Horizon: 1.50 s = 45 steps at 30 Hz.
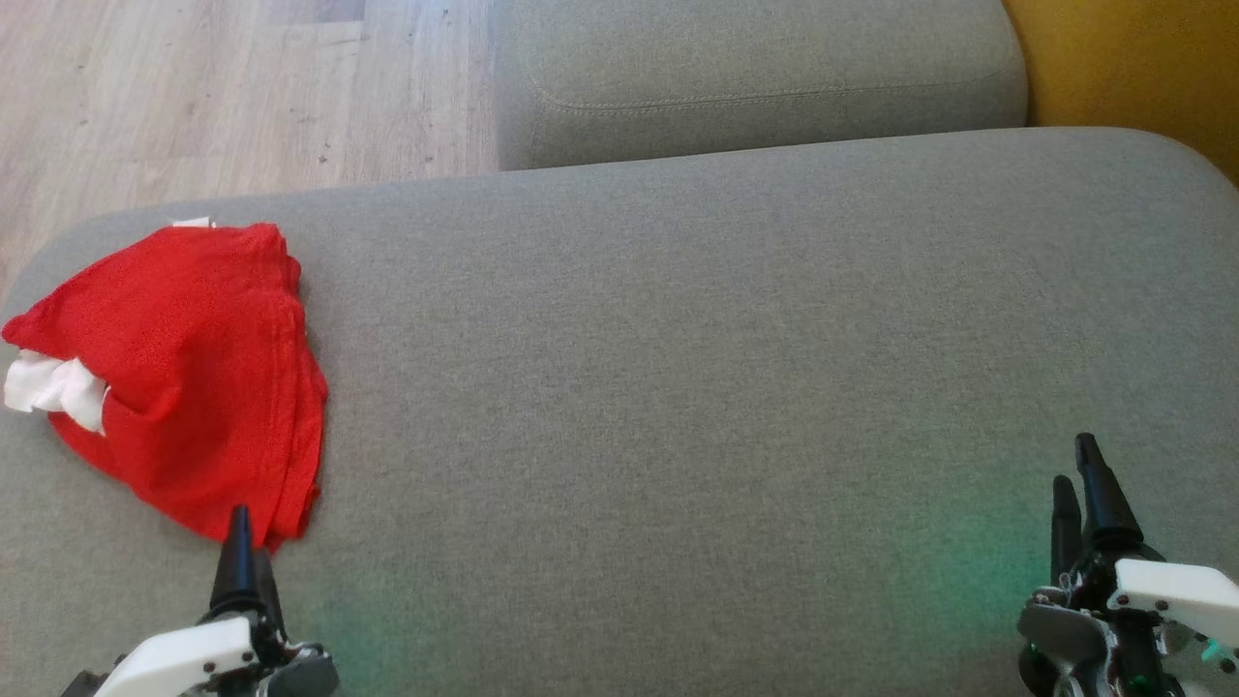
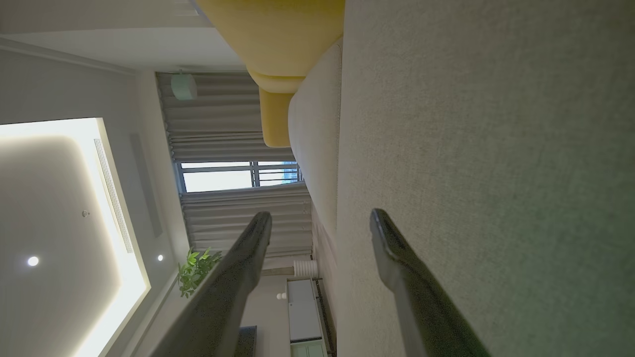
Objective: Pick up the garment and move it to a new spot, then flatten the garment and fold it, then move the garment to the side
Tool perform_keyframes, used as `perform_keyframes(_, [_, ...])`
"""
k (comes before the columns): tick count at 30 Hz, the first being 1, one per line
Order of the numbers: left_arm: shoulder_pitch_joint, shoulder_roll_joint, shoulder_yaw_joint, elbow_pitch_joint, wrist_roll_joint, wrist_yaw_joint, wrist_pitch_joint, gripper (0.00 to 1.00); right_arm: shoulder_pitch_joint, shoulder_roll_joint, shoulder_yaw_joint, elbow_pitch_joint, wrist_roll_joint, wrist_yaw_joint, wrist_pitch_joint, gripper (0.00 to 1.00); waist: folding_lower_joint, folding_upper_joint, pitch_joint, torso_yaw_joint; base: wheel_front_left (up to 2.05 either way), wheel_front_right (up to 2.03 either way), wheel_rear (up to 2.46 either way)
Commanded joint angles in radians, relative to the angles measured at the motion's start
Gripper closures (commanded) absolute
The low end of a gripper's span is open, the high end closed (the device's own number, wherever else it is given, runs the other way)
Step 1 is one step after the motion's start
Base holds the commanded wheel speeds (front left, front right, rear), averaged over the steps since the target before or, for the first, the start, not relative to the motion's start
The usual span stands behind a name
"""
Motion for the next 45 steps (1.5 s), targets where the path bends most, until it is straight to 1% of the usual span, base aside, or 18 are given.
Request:
perform_keyframes(1, [-0.034,0.007,0.006,-0.042,0.005,-0.001,-0.011,0.00,-0.036,-0.003,0.004,-0.039,-0.012,0.000,-0.014,0.00,0.0000,0.0000,0.000,0.000,0.00,0.00,0.00])
perform_keyframes(11, [-0.038,0.008,0.040,-0.048,0.032,-0.001,-0.041,0.00,-0.045,-0.003,0.007,-0.043,-0.089,0.000,-0.044,0.00,0.0000,0.0000,-0.005,0.003,0.00,0.00,0.00])
perform_keyframes(17, [-0.044,0.008,0.066,-0.071,0.101,-0.002,-0.061,0.00,-0.054,-0.003,0.008,-0.059,-0.181,0.000,-0.064,0.00,0.0000,0.0000,-0.007,0.005,0.00,0.00,0.00])
perform_keyframes(25, [-0.048,0.009,0.092,-0.090,0.177,0.000,-0.085,0.00,-0.062,-0.004,0.008,-0.104,-0.342,0.000,-0.088,0.00,0.0000,0.0000,-0.007,0.006,0.00,0.00,0.00])
perform_keyframes(31, [-0.053,0.010,0.097,-0.141,0.258,0.006,-0.103,0.00,-0.067,-0.004,0.025,-0.143,-0.476,0.000,-0.106,0.00,0.0000,0.0000,-0.005,0.009,0.00,0.00,0.00])
perform_keyframes(32, [-0.053,0.010,0.097,-0.141,0.258,0.006,-0.103,0.00,-0.067,-0.004,0.025,-0.143,-0.476,0.000,-0.106,0.00,0.0000,0.0000,-0.005,0.009,0.00,0.00,0.00])
perform_keyframes(34, [-0.053,0.010,0.095,-0.160,0.284,0.009,-0.109,0.00,-0.068,-0.004,0.032,-0.157,-0.523,0.000,-0.112,0.00,0.0000,0.0000,-0.004,0.010,0.00,0.00,0.00])
perform_keyframes(41, [-0.043,0.011,0.056,-0.222,0.404,0.025,-0.130,0.00,-0.069,-0.004,0.061,-0.191,-0.708,0.000,-0.132,0.00,0.0000,0.0000,-0.001,0.011,0.00,0.00,0.00])
perform_keyframes(45, [-0.036,0.011,0.024,-0.246,0.482,0.027,-0.142,0.00,-0.069,-0.005,0.077,-0.206,-0.809,0.000,-0.144,0.00,0.0000,0.0000,0.001,0.010,0.00,0.00,0.00])
